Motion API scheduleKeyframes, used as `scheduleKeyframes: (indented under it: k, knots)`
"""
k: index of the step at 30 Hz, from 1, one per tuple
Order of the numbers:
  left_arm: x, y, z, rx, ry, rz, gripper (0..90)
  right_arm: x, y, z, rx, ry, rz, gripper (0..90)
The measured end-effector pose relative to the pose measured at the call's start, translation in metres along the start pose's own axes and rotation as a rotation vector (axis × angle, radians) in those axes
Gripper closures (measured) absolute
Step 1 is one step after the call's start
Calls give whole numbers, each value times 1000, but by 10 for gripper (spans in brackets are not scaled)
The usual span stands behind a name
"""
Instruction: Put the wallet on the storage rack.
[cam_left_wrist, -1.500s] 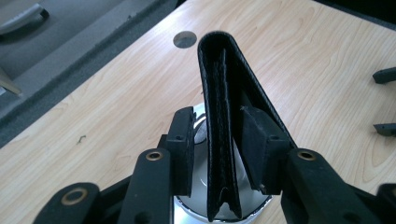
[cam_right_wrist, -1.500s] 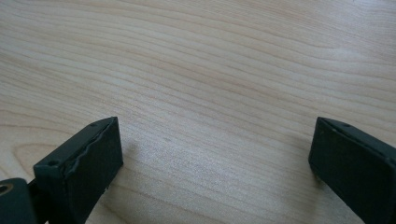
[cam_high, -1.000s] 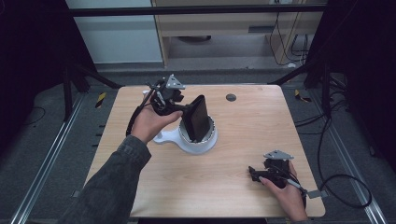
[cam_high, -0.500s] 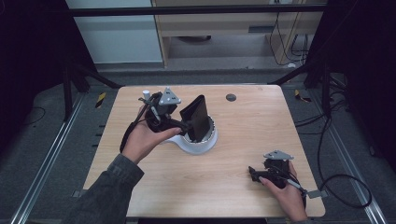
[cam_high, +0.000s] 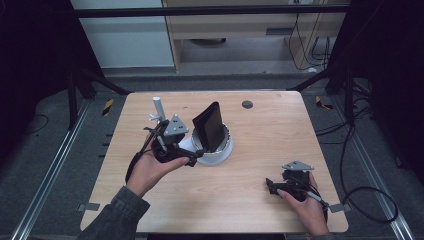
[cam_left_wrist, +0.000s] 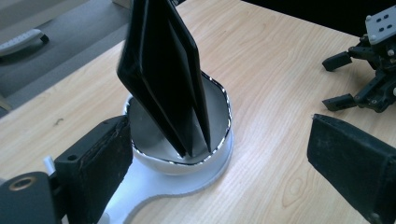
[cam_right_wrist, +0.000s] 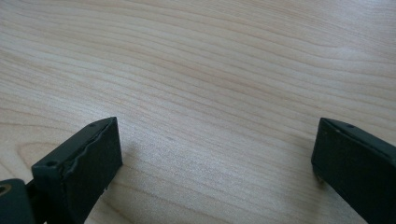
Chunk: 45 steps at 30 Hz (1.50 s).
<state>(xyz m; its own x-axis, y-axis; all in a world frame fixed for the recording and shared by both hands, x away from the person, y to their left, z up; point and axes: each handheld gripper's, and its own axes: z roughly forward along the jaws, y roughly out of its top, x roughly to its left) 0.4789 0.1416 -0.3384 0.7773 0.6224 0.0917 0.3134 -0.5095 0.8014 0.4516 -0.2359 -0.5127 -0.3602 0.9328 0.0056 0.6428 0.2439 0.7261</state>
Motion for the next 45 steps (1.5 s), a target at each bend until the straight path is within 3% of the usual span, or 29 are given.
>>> scheduleKeyframes:
  k: [7, 11, 14, 16, 17, 18, 24, 27, 33, 36, 37, 41, 45]
  knots:
    - [-10, -27, 9, 12, -20, -6, 50, 0, -2, -2, -2, 1, -6, 20]
    - [-14, -50, 6, 10, -28, -10, 46, 1, -3, -3, -2, -4, -4, 21]
    - [-13, -61, 4, 12, -3, -1, 45, 1, -3, -3, -2, -5, -2, 21]
    - [-10, -70, 4, 16, -5, -10, 45, 2, -3, -3, -2, -5, 3, 21]
    - [-5, -83, 5, 26, -7, -31, 45, 1, -3, -3, -4, -8, -5, 21]
    - [-5, -83, 5, 26, -7, -31, 45, 1, -3, -3, -4, -8, -5, 21]
    - [5, -116, 12, 72, 41, -73, 43, 1, -3, -3, -4, -8, -5, 21]
    - [12, -130, 14, 109, 104, -87, 37, 1, -3, -3, -4, -8, -5, 21]
    - [35, -161, 11, 127, 165, -149, 42, 1, -3, -3, -4, -8, -5, 21]
    - [40, -168, 9, 127, 178, -160, 44, 1, -3, -3, -4, -8, -5, 21]
    - [47, -178, 8, 154, 209, -155, 44, 1, -3, -3, -3, -8, -1, 21]
    - [56, -191, 6, 193, 239, -166, 47, 1, -3, -3, -4, -8, -6, 21]
    - [62, -194, 3, 173, 254, -196, 48, 1, -3, -3, -4, -8, -5, 21]
